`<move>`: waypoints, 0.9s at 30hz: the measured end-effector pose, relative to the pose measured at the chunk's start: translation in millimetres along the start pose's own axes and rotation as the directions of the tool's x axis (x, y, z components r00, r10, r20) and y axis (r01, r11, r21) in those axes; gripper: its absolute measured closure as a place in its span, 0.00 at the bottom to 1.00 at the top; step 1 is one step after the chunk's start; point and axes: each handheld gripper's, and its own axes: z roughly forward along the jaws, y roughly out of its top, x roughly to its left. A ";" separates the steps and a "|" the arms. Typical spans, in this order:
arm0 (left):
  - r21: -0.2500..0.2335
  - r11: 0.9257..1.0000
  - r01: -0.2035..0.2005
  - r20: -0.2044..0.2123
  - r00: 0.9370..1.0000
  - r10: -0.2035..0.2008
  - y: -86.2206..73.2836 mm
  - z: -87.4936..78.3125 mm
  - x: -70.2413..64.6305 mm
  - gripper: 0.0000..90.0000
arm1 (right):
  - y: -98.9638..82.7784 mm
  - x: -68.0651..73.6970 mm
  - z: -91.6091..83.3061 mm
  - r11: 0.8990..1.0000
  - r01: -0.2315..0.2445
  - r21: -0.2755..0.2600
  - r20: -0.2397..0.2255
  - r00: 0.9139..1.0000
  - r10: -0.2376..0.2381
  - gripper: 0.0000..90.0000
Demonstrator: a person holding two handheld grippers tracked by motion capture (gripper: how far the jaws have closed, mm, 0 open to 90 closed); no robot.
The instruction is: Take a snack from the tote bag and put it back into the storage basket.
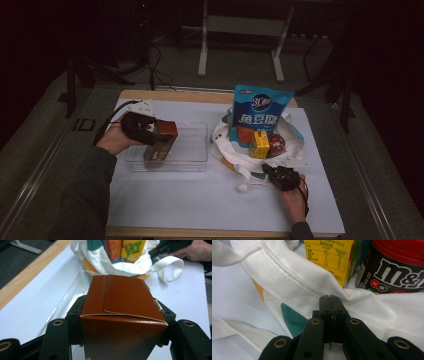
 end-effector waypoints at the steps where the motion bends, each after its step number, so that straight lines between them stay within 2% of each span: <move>1: 0.024 1.000 -0.010 0.015 1.000 0.010 5.3 4.1 0.1 0.47 | 0.0 -0.1 0.0 1.000 0.000 0.000 -0.001 1.000 0.000 0.99; 2: 0.024 1.000 -0.010 0.015 1.000 0.010 5.3 4.1 0.1 0.47 | 0.0 -0.2 -0.1 1.000 -0.001 0.000 -0.001 1.000 0.001 0.99; 5: 0.070 0.996 -0.061 0.053 0.997 0.057 15.3 12.5 -4.1 0.47 | 0.0 -0.3 -0.1 1.000 -0.001 -0.001 -0.002 1.000 0.001 0.99; 7: 0.082 0.994 -0.071 0.060 0.996 0.067 17.4 14.3 -5.0 0.47 | 0.0 -0.4 -0.1 1.000 -0.001 0.000 -0.002 1.000 0.001 0.99; 15: 0.113 0.992 -0.051 0.106 0.994 0.039 26.7 34.5 -8.0 0.44 | -0.1 0.0 -0.1 1.000 0.002 -0.002 0.001 1.000 -0.002 0.99; 18: 0.137 0.989 -0.057 0.131 0.991 0.039 30.9 48.1 -11.5 0.43 | -0.1 0.0 -0.2 1.000 0.002 -0.002 0.001 1.000 -0.002 0.99; 22: 0.155 0.986 -0.058 0.141 0.989 0.036 33.2 56.3 -13.7 0.42 | -0.2 0.2 -0.3 1.000 0.003 -0.002 0.002 1.000 -0.003 0.99; 24: 0.182 0.981 -0.066 0.149 0.988 0.038 35.6 63.2 -17.1 0.42 | -0.2 0.5 -0.4 1.000 0.004 -0.003 0.004 1.000 -0.004 0.99; 27: 0.192 0.979 -0.074 0.152 0.987 0.045 36.4 67.3 -20.1 0.42 | -0.2 0.7 -0.4 1.000 0.004 -0.002 0.004 1.000 -0.004 0.98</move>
